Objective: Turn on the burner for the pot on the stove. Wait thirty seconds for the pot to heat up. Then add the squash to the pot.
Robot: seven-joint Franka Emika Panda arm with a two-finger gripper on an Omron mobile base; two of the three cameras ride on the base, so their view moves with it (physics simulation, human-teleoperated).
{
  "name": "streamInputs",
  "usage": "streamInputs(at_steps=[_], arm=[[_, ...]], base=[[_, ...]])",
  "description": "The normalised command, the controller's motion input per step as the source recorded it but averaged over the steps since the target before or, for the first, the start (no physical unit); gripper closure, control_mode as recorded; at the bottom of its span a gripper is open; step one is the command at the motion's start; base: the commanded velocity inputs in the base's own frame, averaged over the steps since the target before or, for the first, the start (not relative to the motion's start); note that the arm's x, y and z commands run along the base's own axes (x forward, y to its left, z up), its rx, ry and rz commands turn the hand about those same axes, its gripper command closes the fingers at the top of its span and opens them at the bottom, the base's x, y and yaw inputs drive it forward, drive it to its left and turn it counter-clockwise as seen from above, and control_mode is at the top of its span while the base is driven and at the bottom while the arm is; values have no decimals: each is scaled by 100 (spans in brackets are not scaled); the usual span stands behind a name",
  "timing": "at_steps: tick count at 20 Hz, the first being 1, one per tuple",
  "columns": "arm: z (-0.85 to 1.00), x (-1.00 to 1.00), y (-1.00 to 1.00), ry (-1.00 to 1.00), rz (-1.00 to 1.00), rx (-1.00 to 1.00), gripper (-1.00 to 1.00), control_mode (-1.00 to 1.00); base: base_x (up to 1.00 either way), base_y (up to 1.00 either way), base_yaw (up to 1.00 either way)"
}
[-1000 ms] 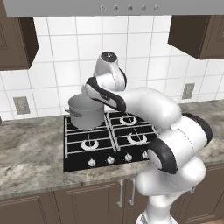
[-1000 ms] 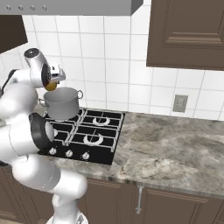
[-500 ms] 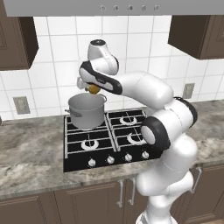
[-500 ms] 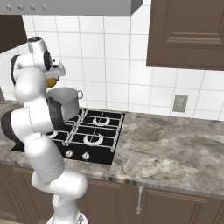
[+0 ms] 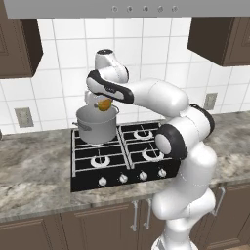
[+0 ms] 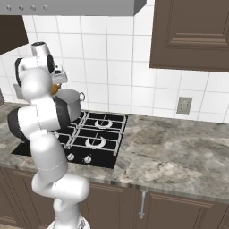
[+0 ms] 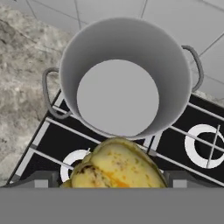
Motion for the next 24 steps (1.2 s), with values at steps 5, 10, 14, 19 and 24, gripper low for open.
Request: streamInputs(at_steps=[5, 10, 14, 19, 24], arm=[[-24, 0, 0, 3, 0, 0, 100, -100], [-8, 22, 0, 0, 0, 0, 100, -100], [-8, 40, 0, 0, 0, 2, 100, -100], [-23, 40, 0, 0, 0, 6, 100, -100], [-23, 20, 0, 0, 0, 4, 100, -100]], base=[[0, 0, 0], [0, 0, 0], [0, 0, 0], [0, 0, 0], [0, 0, 0]])
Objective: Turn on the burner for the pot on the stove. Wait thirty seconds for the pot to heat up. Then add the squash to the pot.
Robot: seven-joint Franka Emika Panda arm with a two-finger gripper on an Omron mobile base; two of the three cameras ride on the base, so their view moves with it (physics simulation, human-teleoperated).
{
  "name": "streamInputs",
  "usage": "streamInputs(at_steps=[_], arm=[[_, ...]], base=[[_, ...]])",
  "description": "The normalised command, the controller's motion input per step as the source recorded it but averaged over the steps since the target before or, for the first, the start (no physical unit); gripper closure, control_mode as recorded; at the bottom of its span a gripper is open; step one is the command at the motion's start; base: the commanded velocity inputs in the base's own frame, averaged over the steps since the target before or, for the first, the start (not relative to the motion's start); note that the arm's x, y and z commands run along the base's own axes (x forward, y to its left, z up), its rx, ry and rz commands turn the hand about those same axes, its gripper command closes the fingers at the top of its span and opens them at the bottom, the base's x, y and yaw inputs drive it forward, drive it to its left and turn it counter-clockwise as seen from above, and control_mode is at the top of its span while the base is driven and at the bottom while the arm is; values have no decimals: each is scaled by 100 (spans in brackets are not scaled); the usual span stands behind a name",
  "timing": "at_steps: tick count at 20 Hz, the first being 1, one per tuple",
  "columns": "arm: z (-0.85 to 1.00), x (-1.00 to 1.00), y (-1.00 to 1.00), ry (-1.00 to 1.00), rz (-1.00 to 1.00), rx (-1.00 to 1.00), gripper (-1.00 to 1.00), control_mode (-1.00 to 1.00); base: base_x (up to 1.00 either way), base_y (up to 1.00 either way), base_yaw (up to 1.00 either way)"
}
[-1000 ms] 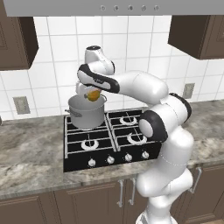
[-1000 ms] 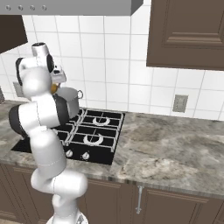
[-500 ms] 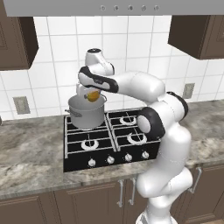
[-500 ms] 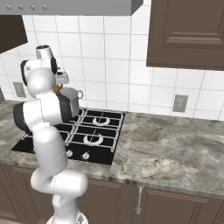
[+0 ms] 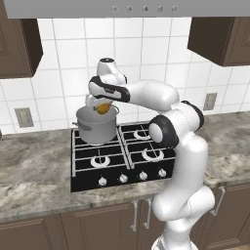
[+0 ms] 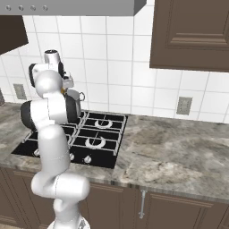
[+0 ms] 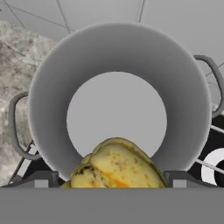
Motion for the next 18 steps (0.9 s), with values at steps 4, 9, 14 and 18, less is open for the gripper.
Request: streamInputs(at_steps=[4, 9, 14, 18], arm=[[-25, 14, 0, 0, 0, 2, 100, -100], [-21, 14, 0, -2, 0, 1, 100, -100], [-8, 23, 6, -8, 0, 1, 100, -100], [-5, 23, 14, -11, 0, 2, 100, -100]], base=[[0, 0, 0], [0, 0, 0], [0, 0, 0], [0, 0, 0]])
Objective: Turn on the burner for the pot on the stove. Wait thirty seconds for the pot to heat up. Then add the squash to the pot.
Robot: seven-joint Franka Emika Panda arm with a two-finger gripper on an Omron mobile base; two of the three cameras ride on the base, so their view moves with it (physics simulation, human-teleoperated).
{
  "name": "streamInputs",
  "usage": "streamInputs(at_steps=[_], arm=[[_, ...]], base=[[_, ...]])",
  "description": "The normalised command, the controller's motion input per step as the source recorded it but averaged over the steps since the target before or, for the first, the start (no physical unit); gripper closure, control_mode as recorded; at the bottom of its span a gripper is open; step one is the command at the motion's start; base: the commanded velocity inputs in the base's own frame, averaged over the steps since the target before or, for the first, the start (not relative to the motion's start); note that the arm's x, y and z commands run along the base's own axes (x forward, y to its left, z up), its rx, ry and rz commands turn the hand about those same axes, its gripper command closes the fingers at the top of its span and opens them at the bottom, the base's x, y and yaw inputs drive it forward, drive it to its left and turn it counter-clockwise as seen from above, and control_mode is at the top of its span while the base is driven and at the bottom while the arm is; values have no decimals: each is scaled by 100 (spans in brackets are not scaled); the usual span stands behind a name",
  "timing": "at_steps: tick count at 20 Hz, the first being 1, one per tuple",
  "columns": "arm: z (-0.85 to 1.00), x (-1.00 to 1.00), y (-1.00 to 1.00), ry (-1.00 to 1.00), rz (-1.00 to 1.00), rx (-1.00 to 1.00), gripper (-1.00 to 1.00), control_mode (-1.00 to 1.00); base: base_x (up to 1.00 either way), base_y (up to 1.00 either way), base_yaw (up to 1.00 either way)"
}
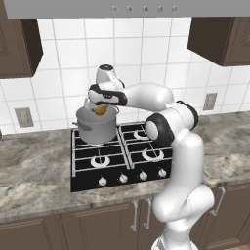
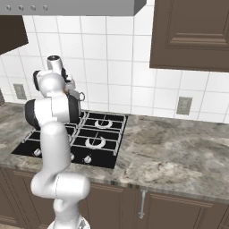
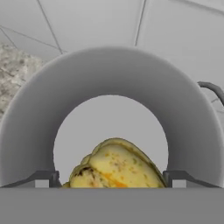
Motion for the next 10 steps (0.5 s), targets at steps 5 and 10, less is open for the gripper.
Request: streamInputs(at_steps=[5, 10], arm=[[-18, 10, 11, -3, 0, 2, 100, -100], [-15, 5, 0, -4, 0, 1, 100, -100]], base=[[0, 0, 0], [0, 0, 0]])
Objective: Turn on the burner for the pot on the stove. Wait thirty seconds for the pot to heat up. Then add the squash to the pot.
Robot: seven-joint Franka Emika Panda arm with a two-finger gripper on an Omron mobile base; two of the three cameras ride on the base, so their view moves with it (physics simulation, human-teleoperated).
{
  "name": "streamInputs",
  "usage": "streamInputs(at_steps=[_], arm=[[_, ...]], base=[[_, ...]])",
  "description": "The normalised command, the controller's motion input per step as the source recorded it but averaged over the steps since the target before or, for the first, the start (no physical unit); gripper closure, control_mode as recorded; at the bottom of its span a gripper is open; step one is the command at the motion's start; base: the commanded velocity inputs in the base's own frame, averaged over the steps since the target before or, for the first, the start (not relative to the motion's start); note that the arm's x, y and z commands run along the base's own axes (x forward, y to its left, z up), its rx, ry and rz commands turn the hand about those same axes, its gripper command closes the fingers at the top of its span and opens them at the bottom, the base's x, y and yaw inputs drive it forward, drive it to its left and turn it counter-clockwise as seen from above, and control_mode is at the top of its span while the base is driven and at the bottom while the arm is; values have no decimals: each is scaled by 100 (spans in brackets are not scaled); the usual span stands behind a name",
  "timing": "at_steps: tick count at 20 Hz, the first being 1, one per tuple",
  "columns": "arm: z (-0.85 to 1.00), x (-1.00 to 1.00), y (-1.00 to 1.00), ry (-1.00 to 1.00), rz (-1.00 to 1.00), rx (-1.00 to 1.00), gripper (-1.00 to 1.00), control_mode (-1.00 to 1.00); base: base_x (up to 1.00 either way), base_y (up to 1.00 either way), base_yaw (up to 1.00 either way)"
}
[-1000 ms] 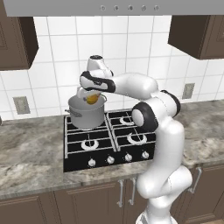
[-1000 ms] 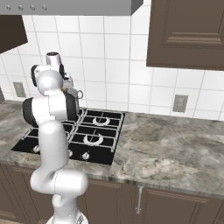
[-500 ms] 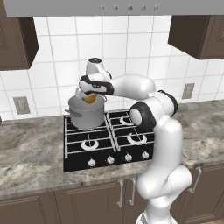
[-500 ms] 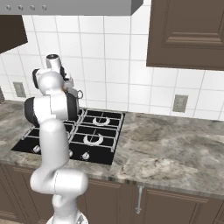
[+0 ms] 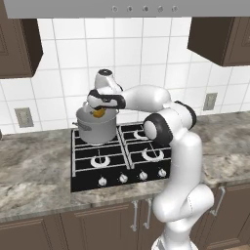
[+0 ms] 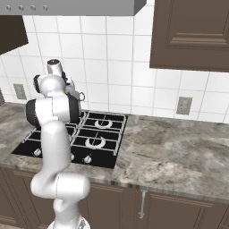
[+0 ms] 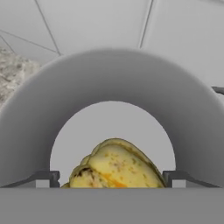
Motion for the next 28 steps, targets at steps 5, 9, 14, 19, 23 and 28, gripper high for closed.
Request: streamInputs(at_steps=[5, 9, 14, 19, 23, 28], arm=[[-11, 13, 3, -8, 0, 0, 100, -100], [-18, 17, 5, -10, 0, 0, 100, -100], [-9, 23, 4, -11, 0, 0, -100, -100], [0, 2, 0, -1, 0, 0, -100, -100], [0, 0, 0, 0, 0, 0, -100, -100], [9, 0, 4, 0, -3, 0, -100, -100]], base=[[0, 0, 0], [0, 0, 0], [0, 0, 0], [0, 0, 0], [0, 0, 0], [0, 0, 0]])
